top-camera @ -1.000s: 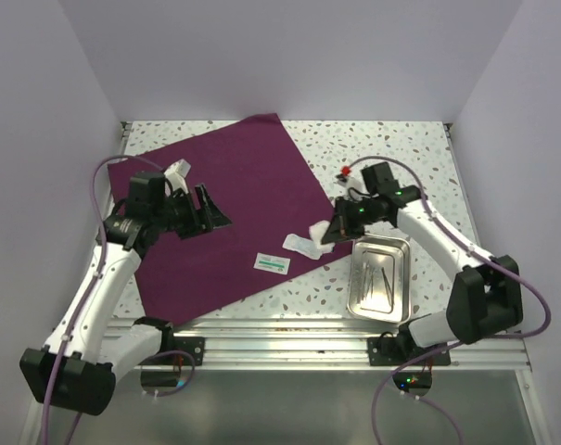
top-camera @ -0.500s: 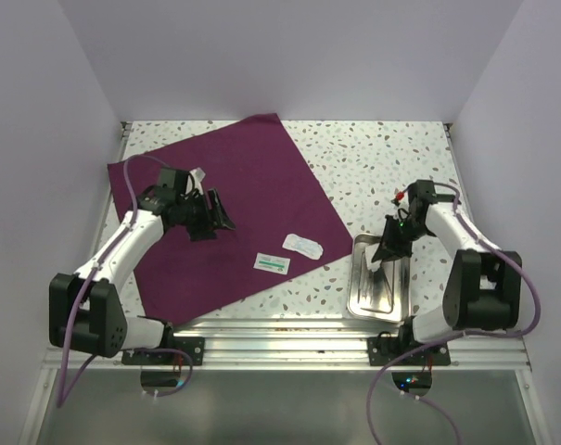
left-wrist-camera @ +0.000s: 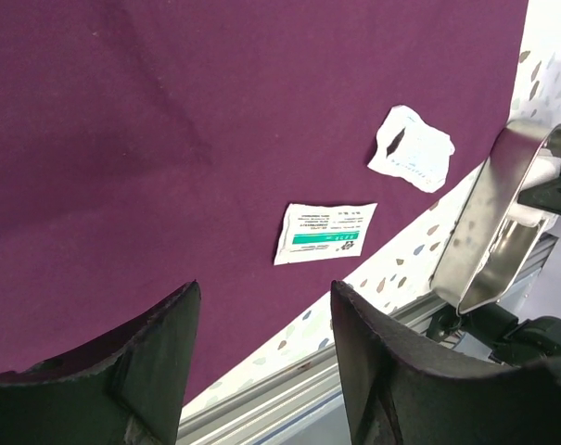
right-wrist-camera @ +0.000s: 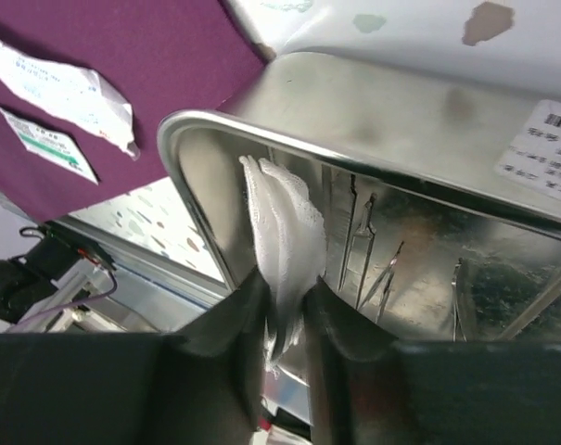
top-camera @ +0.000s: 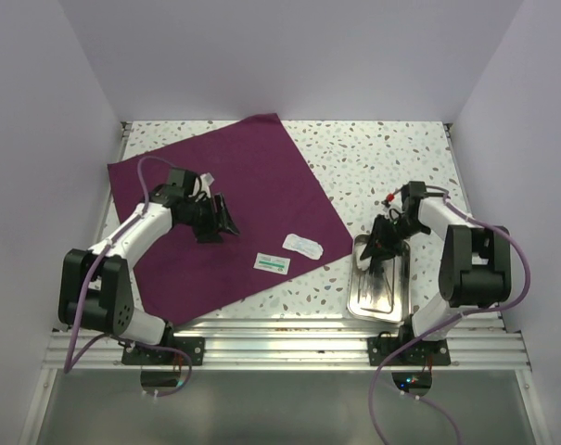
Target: Prepare the surgical pack
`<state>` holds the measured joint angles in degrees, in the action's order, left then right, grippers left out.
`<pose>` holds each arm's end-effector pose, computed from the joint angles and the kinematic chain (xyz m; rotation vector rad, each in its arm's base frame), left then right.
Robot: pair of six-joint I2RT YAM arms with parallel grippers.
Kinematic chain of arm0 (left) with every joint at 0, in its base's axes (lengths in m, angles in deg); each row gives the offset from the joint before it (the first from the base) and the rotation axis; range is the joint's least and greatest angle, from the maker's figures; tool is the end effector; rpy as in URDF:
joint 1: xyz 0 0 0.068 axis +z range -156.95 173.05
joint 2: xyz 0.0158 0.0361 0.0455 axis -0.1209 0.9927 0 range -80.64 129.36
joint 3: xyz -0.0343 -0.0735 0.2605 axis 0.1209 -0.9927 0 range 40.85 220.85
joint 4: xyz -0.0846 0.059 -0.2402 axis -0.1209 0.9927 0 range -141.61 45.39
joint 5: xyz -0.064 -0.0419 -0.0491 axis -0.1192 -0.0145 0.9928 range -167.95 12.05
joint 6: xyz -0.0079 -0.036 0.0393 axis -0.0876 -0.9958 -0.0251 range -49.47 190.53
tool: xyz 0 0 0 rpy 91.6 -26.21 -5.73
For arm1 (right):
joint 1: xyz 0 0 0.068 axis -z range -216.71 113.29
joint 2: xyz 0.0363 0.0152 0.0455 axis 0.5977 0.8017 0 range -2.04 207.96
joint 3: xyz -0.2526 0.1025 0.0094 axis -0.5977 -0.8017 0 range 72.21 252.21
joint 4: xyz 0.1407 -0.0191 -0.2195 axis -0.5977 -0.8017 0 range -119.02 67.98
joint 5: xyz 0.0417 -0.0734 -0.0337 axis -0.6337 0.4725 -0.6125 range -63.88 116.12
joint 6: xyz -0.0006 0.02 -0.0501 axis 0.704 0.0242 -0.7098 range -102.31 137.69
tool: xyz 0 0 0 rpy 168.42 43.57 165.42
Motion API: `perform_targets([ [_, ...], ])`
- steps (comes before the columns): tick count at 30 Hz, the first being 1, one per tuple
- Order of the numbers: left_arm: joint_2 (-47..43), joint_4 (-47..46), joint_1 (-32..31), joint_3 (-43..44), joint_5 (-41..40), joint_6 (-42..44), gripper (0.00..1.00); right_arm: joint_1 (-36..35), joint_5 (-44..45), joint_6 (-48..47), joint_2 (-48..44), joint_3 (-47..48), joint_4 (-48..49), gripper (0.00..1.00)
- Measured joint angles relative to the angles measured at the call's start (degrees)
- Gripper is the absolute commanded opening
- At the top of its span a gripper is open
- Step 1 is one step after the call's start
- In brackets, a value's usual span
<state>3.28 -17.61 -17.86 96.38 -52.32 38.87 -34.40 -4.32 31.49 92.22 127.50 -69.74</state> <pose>0.2772 -0.0691 0.2183 -0.3424 2.7209 -0.8244 0.2743 0.0069 0.1647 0.4005 3.0008 0.8283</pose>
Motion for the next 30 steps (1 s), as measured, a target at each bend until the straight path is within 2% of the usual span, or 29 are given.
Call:
perform_targets([
  [6, 0.3, -0.3, -1.4, 0.0, 0.7, 0.0, 0.62, 0.0, 5.1, 0.3, 0.3, 0.3, -0.7, 0.57],
  [10, 1.8, 1.2, -5.7, 2.6, -2.1, 0.0, 0.63, 0.0, 12.6, 0.2, -0.9, 5.0, -4.9, 0.65],
  [16, 5.6, 2.7, -14.8, 8.2, -9.1, -1.4, 0.59, -3.2, 18.9, 0.1, -5.8, 16.2, -9.1, 0.67],
  [22, 10.9, 5.5, -19.7, 12.4, -13.8, -3.7, 0.54, -15.6, 17.5, -0.7, -7.9, 18.7, -8.1, 0.66],
  [27, 12.4, 6.2, -20.9, 14.5, -15.4, -5.1, 0.54, -24.9, 16.1, -0.6, -1.3, 20.9, -5.1, 0.63],
  [30, 11.8, 6.3, -20.9, 14.4, -16.2, -5.9, 0.54, -29.4, 16.5, -0.8, 6.1, 25.4, -2.9, 0.69],
])
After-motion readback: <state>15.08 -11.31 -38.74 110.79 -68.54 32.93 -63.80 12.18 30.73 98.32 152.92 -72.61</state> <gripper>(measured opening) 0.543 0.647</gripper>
